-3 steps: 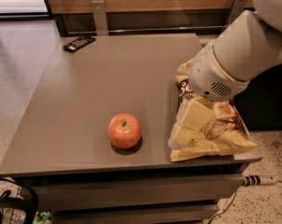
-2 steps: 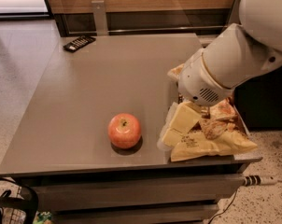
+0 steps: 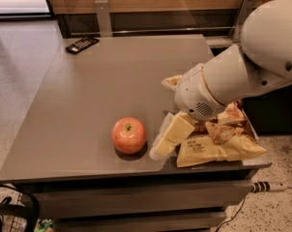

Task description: Move apple near rxbar chocolate

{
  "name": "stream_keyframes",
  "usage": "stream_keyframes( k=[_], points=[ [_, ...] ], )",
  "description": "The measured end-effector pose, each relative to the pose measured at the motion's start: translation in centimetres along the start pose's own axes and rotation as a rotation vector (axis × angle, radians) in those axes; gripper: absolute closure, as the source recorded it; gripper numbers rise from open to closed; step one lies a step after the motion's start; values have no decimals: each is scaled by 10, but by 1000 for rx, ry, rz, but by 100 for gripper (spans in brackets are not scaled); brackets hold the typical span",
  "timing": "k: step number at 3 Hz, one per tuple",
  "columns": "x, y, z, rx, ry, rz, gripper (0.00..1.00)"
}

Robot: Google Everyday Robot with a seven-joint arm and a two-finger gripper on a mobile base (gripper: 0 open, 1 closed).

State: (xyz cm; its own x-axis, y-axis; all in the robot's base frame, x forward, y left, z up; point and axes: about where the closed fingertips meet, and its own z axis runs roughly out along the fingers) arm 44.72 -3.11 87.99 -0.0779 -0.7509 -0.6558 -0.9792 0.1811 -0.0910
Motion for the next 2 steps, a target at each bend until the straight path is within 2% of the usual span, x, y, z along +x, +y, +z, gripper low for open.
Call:
stream_keyframes(
  k=[2],
  points=[
    [-4, 22, 38, -22, -137, -7, 0]
  ],
)
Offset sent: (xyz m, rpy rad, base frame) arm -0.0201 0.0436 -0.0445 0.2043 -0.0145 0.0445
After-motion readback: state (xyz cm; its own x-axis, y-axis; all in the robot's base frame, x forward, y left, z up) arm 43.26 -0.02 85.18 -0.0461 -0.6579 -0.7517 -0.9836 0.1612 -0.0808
